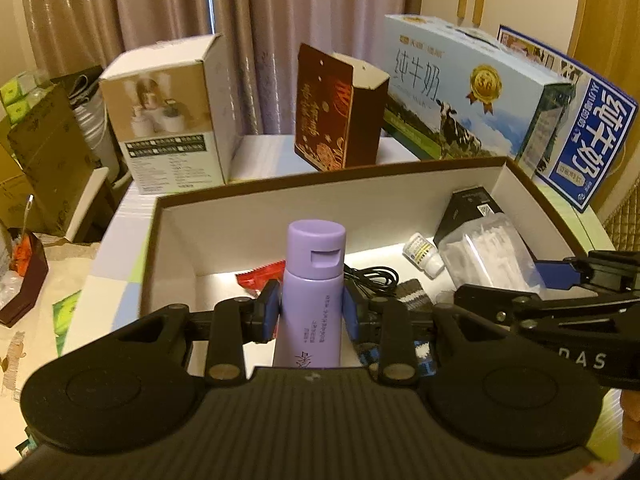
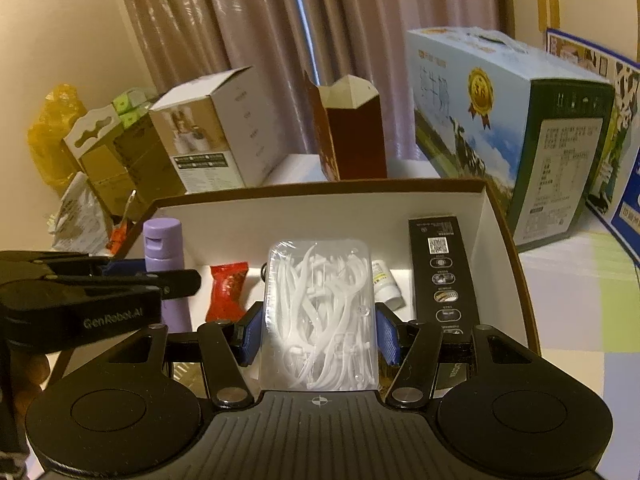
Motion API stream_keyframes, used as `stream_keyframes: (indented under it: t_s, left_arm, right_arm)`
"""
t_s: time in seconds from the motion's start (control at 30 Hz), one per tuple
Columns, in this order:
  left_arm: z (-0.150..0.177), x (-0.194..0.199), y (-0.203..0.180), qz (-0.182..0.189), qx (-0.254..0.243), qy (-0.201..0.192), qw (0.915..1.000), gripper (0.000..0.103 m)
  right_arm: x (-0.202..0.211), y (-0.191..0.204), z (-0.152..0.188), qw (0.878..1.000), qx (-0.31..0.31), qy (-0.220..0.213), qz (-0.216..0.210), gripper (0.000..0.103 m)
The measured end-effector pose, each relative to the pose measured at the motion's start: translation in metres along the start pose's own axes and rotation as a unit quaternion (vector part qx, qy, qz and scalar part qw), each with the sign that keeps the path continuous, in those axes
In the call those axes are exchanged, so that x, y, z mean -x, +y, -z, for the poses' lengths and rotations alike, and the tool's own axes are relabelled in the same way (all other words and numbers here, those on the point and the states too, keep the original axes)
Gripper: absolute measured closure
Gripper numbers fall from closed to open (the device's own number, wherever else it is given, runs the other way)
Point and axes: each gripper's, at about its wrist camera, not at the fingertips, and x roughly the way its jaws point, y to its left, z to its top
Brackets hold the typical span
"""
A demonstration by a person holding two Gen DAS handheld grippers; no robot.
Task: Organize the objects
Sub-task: 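Lower both grippers into the box and open them to release the items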
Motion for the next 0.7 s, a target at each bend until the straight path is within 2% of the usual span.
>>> stream_keyframes:
  t_s: [0.43, 0.7]
  left_arm:
    - [0.006, -0.033, 0.001, 0.007, 0.003, 0.043, 0.999, 0.075]
    - [0.003, -0.027, 0.007, 0.004, -0.003, 0.039, 0.9992, 0.058]
  right_arm:
    - [-0.012, -0.003, 0.001, 1.0, -0.012, 0.013, -0.002, 0.049]
    - [-0.015, 0.0, 0.0, 1.0, -0.017, 0.018, -0.008, 0.049]
